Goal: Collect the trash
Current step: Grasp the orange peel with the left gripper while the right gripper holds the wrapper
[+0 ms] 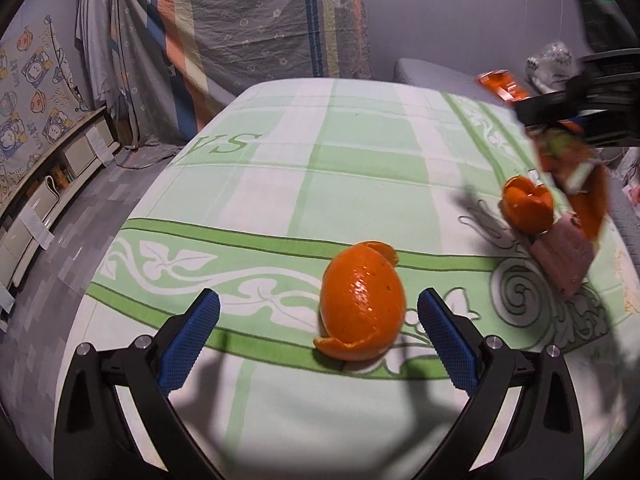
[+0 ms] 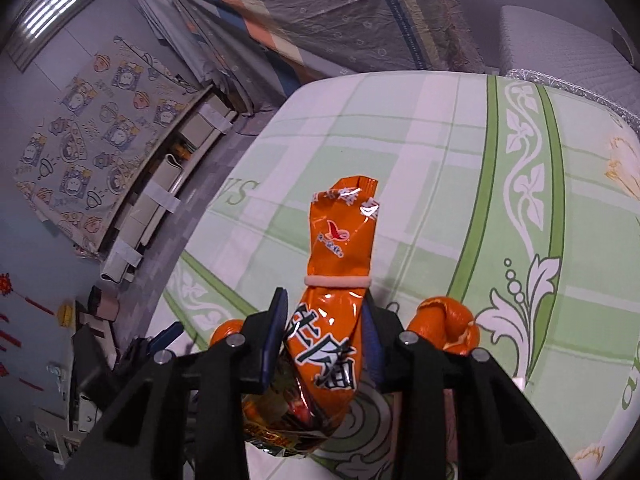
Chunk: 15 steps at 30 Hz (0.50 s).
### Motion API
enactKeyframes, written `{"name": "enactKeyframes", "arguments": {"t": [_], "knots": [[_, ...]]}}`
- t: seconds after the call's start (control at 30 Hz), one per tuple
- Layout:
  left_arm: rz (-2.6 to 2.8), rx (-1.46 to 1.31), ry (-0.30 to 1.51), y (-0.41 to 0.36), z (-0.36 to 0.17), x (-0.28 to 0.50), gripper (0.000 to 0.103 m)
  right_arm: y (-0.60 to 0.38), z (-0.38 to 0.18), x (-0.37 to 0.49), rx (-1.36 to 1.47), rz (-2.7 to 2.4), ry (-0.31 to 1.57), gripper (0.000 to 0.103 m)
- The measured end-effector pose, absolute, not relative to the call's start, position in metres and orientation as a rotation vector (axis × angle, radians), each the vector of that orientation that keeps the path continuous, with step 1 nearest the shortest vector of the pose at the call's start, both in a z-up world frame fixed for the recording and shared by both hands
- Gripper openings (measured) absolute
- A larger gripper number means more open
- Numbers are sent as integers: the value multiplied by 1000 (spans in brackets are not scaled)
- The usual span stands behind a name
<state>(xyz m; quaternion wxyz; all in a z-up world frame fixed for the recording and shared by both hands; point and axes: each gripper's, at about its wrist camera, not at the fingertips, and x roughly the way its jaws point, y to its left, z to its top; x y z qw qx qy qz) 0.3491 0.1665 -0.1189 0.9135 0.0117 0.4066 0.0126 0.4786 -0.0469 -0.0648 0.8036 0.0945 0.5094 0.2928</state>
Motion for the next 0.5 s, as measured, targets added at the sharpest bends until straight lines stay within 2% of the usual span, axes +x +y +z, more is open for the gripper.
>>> {"name": "enactKeyframes", "arguments": {"t": [0.2,0.27,0.4,0.5], "knots": [[33,24,845,168,-124,361,92,-68,-45,430,221,685,1049,33],[18,27,844,166,-123,363,79,-76,-40,415,223,698,1037,33],[-21,18,859,159,-126,366,45,-93,-31,383,245,705,1013,33],[-15,17,848,154,-125,363,38,-109,-26,361,274,706,997,33]]}}
